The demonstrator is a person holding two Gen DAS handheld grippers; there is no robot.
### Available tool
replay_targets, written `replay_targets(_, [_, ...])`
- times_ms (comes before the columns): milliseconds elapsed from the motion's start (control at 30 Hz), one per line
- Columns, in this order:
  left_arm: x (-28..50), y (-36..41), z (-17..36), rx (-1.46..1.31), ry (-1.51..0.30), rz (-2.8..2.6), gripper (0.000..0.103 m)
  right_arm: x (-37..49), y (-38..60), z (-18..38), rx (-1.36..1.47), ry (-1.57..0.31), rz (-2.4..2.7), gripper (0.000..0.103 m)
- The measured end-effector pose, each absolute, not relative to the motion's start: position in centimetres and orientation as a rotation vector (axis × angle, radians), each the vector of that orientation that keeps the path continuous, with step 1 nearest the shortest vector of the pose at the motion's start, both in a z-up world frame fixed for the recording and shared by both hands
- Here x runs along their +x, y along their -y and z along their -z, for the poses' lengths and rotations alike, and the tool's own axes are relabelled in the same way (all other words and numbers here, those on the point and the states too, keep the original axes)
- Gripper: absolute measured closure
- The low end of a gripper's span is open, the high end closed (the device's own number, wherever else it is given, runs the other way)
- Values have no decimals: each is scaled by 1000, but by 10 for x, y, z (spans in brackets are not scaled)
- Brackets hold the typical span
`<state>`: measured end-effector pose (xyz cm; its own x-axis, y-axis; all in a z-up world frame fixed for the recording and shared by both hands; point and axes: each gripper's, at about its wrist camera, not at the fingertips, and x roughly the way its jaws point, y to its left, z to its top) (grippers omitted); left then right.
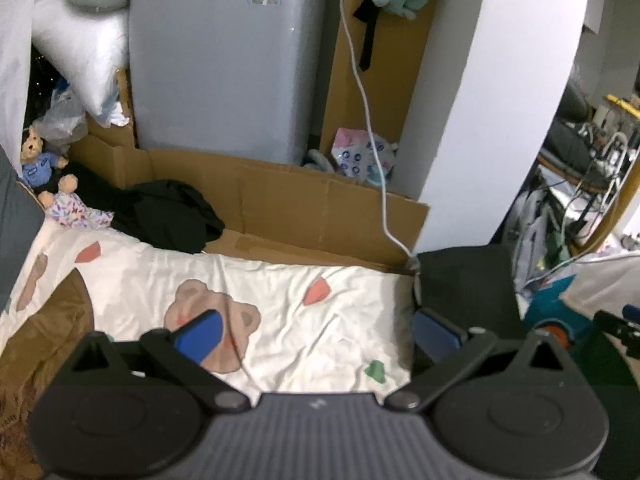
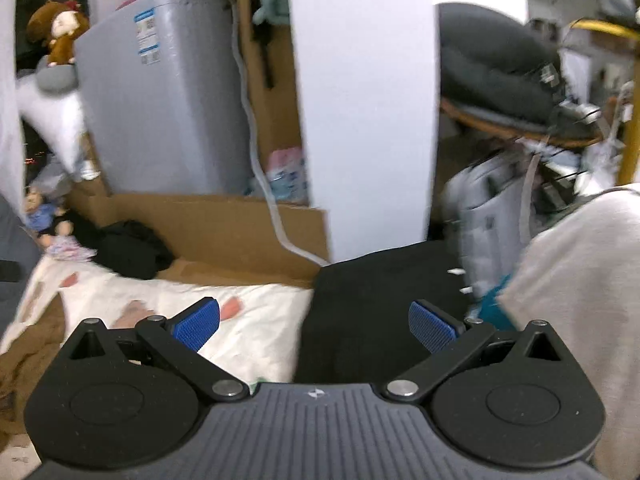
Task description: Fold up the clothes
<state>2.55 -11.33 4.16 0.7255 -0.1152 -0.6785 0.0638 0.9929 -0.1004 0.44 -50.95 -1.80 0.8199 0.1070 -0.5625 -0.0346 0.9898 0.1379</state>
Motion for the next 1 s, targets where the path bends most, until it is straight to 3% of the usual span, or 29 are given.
replay_targets(500, [-42, 122, -41, -129, -691, -9, 0, -48, 506, 11, 147, -576, -161, 0])
replay_targets(1000, [-52, 108, -26, -87, -692, -80, 0, -41, 470, 44, 160, -784, -202, 0])
